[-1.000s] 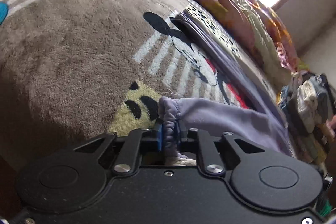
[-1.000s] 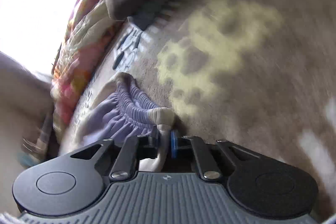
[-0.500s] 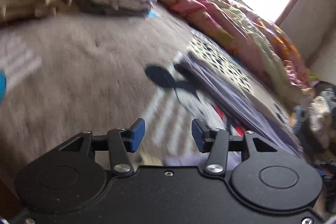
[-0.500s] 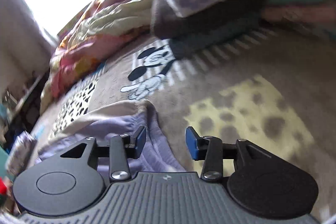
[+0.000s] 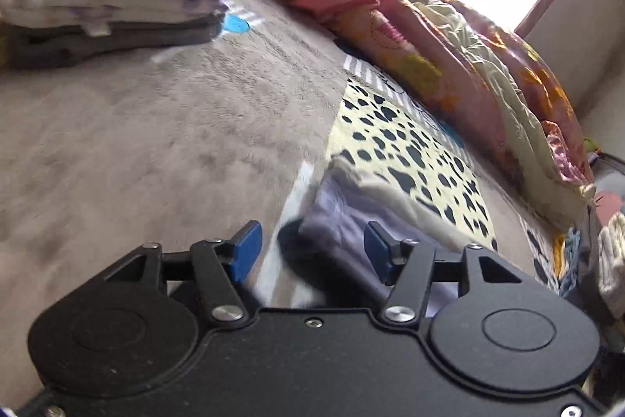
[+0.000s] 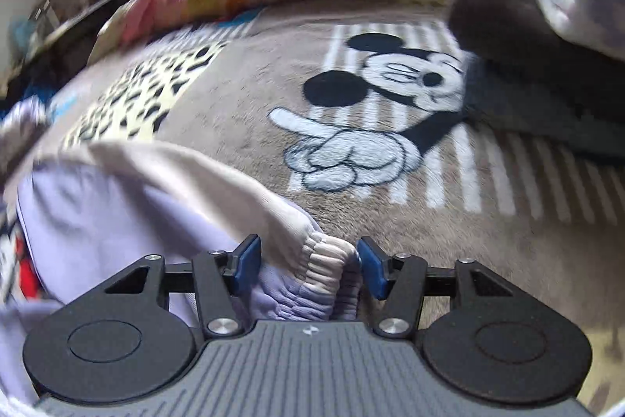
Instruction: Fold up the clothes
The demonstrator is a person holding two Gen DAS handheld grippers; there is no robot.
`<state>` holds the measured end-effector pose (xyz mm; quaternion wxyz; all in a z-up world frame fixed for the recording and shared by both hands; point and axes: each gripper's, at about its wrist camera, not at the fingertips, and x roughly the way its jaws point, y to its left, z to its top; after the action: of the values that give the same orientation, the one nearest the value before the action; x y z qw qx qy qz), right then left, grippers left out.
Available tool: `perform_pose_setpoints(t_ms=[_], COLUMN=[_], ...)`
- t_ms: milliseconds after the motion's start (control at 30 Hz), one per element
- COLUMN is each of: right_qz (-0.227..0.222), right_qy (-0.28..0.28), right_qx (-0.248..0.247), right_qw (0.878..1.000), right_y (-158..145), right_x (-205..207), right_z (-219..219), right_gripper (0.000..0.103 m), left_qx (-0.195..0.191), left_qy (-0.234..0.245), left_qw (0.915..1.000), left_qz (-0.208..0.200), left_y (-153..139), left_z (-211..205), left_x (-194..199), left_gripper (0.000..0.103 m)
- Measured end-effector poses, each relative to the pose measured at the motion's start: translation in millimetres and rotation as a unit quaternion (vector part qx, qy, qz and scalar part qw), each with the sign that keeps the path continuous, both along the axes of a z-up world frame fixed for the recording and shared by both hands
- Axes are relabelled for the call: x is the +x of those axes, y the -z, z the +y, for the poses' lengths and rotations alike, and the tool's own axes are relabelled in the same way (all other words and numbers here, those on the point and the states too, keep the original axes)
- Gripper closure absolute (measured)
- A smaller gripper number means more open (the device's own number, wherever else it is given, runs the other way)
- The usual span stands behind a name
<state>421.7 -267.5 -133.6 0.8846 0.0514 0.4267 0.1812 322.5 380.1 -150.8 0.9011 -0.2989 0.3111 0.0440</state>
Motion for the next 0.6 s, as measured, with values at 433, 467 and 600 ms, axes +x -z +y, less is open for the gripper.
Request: perform_pose_setpoints(t_ms=[433, 467, 600], right_qz=[-0.043, -0.024, 0.014], right_qy=[0.110, 0.107, 0.111], right_qx=[0.139, 0.123, 0.080], right_qw=[0.983, 0.986, 0.990], right_y=[-18, -14, 5], right_x=[0, 6, 17], right_z=[-56, -56, -55], right_gripper=[0.078, 0.078, 0.072], left_qx=[0.073, 0.079, 0.115], left_qy=[0.032, 0.032, 0.039], left_qw=[0.9943, 0.9951, 0.9926], left_qz=[-0.070, -0.049, 0.001], left_y=[-14, -9, 11], left_z=[-35, -38, -46], left_x=[52, 57, 64], left_gripper=[0.082, 0.080, 0.070])
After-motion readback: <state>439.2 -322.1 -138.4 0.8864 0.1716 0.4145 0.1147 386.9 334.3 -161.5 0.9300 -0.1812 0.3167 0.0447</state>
